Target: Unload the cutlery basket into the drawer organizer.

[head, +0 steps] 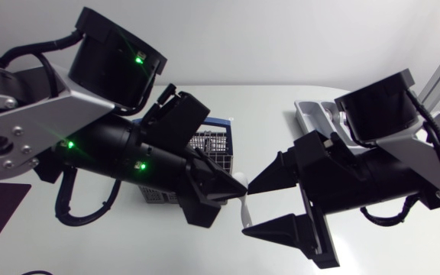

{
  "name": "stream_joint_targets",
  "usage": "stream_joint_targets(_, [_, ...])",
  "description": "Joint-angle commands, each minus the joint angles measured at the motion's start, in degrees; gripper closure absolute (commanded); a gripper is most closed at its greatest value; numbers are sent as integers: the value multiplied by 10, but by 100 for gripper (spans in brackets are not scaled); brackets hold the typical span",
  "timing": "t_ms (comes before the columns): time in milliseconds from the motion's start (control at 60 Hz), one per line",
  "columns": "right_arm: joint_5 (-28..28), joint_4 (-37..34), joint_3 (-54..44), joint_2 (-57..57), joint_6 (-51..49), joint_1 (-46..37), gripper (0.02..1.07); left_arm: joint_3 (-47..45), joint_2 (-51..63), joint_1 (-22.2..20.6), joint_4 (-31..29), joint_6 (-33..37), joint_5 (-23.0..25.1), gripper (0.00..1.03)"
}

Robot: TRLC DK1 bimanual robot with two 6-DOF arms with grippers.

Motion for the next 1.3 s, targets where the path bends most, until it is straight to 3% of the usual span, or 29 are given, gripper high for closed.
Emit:
stream_joint_targets(0, [-9, -2, 18, 7, 16, 4, 39, 20, 11, -5, -3, -8, 9, 99])
stream_joint_targets(417, [-18, 0, 23, 37, 19, 4, 92, 17, 6, -1, -4, -8, 9, 99])
stream_joint_targets(583, [-19, -3, 27, 38, 23, -1, 101, 16, 5, -2, -4, -8, 9, 99])
stream_joint_targets(800, [-18, -16, 30, 31, 27, -5, 102, 19, -2, 2, -6, -8, 9, 97])
stream_joint_targets(850, [-16, -19, 30, 30, 27, -5, 102, 20, -4, 5, -6, -8, 9, 89])
stream_joint_targets(917, [-14, -27, 29, 28, 27, -3, 102, 28, -8, 15, -6, -8, 9, 41])
stream_joint_targets(950, [-14, -30, 29, 28, 27, -2, 102, 29, -9, 17, -6, -10, 9, 32])
stream_joint_targets(983, [-11, -34, 27, 28, 27, -2, 102, 36, -12, 24, -6, -15, 9, 11])
stream_joint_targets(1033, [-9, -39, 25, 28, 27, -2, 102, 41, -14, 30, -5, -20, 9, 4])
stream_joint_targets(1283, [11, -70, 11, 18, 10, -21, 102, 70, -23, 59, 17, -69, -16, 4])
